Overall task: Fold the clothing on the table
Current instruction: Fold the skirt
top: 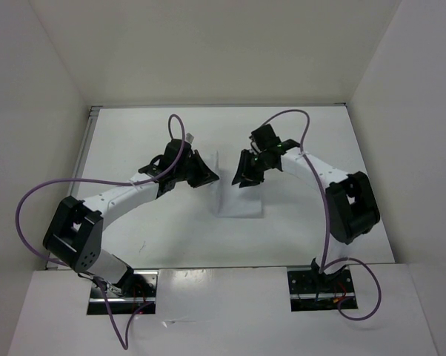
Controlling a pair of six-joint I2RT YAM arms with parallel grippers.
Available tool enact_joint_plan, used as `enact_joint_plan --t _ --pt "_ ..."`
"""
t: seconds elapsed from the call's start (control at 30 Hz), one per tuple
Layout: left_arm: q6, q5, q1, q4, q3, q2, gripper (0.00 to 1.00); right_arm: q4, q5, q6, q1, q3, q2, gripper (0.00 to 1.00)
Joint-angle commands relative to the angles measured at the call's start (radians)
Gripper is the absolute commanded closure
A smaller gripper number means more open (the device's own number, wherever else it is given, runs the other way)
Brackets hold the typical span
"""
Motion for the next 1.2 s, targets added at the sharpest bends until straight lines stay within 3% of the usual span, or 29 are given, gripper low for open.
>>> enact_joint_plan --t 0.0,0.33,0.4,0.43,0.57,0.73,1.17 --pt "0.025 -0.012 -0.003 0.007 0.04 -0.038 1.0 -0.126 0.158 -0.031 -0.061 -0.004 -0.065 0.6" --pt "0.025 -0.001 -0.003 0.007 0.04 -0.038 1.0 -0.116 0.224 -0.072 -0.184 -0.063 -0.002 0.61" --pt "0.025 0.01 -0.003 0.018 0.04 -0.038 1.0 -0.093 0.191 -0.072 -0.184 -0.073 0.02 0.66" --pt "0.025 0.01 -0.003 0.027 0.04 -0.028 1.0 -0.073 0.177 -0.072 -0.184 -0.073 0.04 0.75" --pt "0.025 0.03 -0.022 0.048 0.05 0.021 1.0 -0.033 0.122 -0.072 -0.184 -0.093 0.095 0.89" --pt "0.016 0.062 -0.053 0.077 0.101 0.118 1.0 0.009 0.07 -0.063 -0.174 -0.102 0.129 0.97" --pt "-0.036 0.103 -0.147 0.13 0.228 0.302 1.0 0.03 0.034 -0.054 -0.164 -0.102 0.156 0.98"
